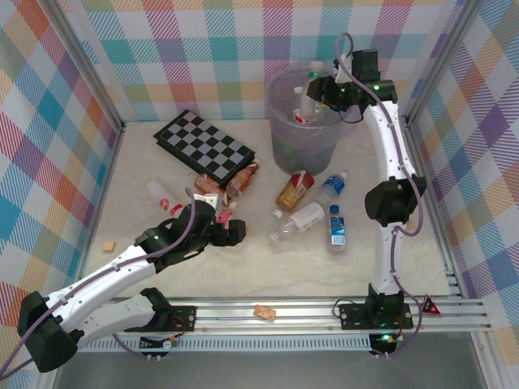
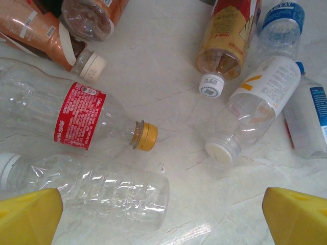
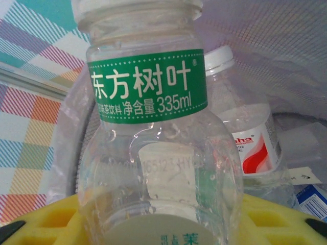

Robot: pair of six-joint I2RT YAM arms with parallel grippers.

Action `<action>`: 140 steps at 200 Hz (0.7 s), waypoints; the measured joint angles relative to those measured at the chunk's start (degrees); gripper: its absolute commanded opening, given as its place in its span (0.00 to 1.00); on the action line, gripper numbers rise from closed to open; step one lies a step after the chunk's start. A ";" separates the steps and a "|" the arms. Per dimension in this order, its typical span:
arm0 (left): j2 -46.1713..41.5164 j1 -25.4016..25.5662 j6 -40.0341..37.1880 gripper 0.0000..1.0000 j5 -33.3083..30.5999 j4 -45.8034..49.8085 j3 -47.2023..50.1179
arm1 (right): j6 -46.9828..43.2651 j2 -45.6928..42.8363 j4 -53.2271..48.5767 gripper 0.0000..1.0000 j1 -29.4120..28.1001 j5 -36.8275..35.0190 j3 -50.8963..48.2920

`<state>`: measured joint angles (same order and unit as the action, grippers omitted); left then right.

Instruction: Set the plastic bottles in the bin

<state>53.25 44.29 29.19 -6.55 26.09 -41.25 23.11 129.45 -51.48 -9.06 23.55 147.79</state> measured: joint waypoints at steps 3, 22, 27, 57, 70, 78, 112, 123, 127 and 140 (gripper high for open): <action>-0.11 0.00 0.00 1.00 0.02 0.00 0.00 | -0.04 0.17 0.00 0.35 -0.09 -0.11 0.07; -0.24 0.00 0.11 1.00 0.02 0.44 0.00 | -0.92 1.09 -0.02 0.41 -0.83 -0.81 0.09; -0.24 0.00 0.17 1.00 0.02 0.63 0.00 | -1.11 1.27 -0.02 0.42 -1.01 -0.98 0.09; -0.26 0.00 0.20 1.00 0.00 1.03 0.00 | -2.19 2.56 -0.28 0.56 -1.68 -1.44 0.55; -0.26 0.00 0.20 1.00 -0.02 1.05 0.00 | -2.64 2.95 -0.61 0.64 -1.79 -1.55 0.55; -0.28 0.00 0.20 1.00 -0.04 1.07 0.00 | -3.08 3.19 -0.79 0.68 -1.79 -1.75 0.55; -0.42 0.00 0.24 1.00 -0.17 1.46 0.00 | -3.32 3.39 -1.11 0.76 -1.79 -1.95 0.57; -0.57 0.00 0.31 1.00 -0.17 1.53 0.00 | -3.37 3.39 -1.09 0.79 -1.79 -1.95 0.72; -0.61 0.00 0.39 1.00 -0.17 1.51 0.00 | -3.48 3.39 -1.09 0.79 -1.79 -1.95 0.74; -0.68 0.00 0.44 1.00 -0.17 1.68 0.00 | -3.50 3.39 -1.09 0.81 -1.79 -1.99 0.74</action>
<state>52.58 44.29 29.63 -6.72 27.77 -41.25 19.62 132.84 -52.58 -10.85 21.56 148.53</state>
